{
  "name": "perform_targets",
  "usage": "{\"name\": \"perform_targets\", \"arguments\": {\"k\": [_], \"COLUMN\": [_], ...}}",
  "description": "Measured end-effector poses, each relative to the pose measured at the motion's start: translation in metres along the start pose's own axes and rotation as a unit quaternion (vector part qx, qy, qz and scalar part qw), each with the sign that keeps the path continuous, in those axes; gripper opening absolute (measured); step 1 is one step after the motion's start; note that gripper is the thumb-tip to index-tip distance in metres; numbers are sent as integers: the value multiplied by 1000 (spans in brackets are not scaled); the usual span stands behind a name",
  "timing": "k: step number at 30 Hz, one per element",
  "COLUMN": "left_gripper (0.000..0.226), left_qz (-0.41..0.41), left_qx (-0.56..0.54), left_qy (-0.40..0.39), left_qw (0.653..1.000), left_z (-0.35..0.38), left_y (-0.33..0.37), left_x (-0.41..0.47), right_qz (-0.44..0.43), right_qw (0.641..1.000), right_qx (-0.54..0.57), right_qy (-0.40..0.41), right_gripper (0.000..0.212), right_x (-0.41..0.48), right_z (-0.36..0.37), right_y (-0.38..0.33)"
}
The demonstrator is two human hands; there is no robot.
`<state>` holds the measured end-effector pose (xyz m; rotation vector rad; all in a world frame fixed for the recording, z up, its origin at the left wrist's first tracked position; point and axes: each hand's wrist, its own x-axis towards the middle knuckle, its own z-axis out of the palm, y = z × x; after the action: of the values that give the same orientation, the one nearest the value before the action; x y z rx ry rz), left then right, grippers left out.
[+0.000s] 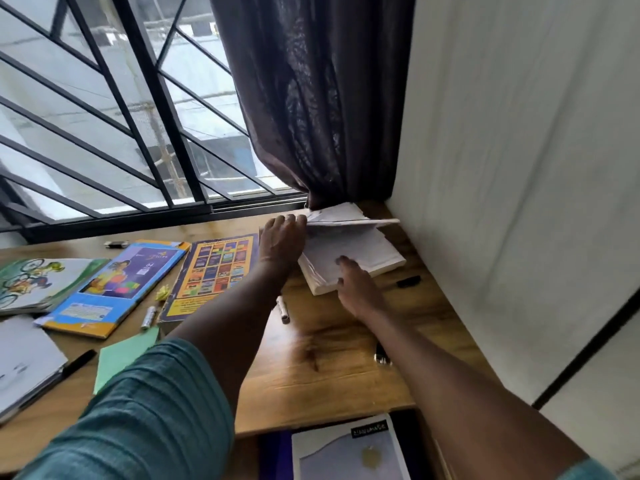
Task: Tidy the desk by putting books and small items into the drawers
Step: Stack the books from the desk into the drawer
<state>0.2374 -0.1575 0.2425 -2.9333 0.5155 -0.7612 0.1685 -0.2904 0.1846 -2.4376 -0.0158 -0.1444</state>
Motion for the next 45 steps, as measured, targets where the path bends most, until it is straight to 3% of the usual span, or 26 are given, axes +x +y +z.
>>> {"name": "perform_targets", "arguments": {"k": [3, 8, 12, 14, 17, 19, 21, 23, 26, 28, 30, 32, 35, 38, 42, 45], "left_gripper": [27, 31, 44, 42, 34, 36, 33, 32, 35, 24, 15, 12, 26, 25, 28, 11], "left_qz": [-47, -127, -147, -157, -161, -181, -214, -272, -350, -387, -418, -444, -466, -478, -493, -508], "left_qx": [-13, -32, -94, -164, -214, -263, -380, -520, -632, -668, -679, -672, -643, -603, -563, -551], "left_qy": [7, 52, -6, -74, -153, -192, -230, -237, -207, -225, -241, -254, -316, -346, -338, -323], "left_qw": [999, 990, 985, 971, 951, 928, 870, 774, 660, 594, 554, 536, 519, 536, 571, 578], "left_z": [-33, -105, -168, -183, -195, -200, -196, -191, -186, -185, -173, -161, -150, -144, -134, -119], "left_y": [-8, -15, -19, -21, -23, -23, -28, -26, -4, 17, 32, 47, 69, 84, 102, 112], "left_x": [6, 4, -26, -48, -86, -118, -160, -212, -282, -331, -374, -410, -447, -459, -457, -449], "right_qz": [-3, 71, 137, 128, 144, 151, 142, 142, 171, 194, 220, 248, 317, 371, 387, 375], "right_qw": [1000, 992, 964, 952, 891, 822, 773, 781, 821, 858, 882, 893, 901, 887, 896, 910], "right_qx": [18, 107, 227, 276, 430, 549, 618, 608, 542, 472, 415, 376, 297, 273, 214, 164], "right_qy": [-1, -12, -9, -22, -12, -4, -7, 26, 44, 57, 40, 2, -13, -20, -42, -67], "right_gripper": [48, 53, 59, 44, 22, 32, 35, 23, 25, 24, 26, 23, 7, 8, 32, 13], "right_x": [-16, -42, -78, -104, -150, -175, -205, -230, -264, -297, -325, -349, -381, -406, -399, -393], "right_z": [-6, -24, -40, -42, -53, -61, -65, -59, -46, -36, -24, -7, 10, 10, 17, -2], "right_y": [-9, -37, -60, -66, -86, -96, -99, -97, -89, -79, -64, -43, -17, -6, 9, -4]}}
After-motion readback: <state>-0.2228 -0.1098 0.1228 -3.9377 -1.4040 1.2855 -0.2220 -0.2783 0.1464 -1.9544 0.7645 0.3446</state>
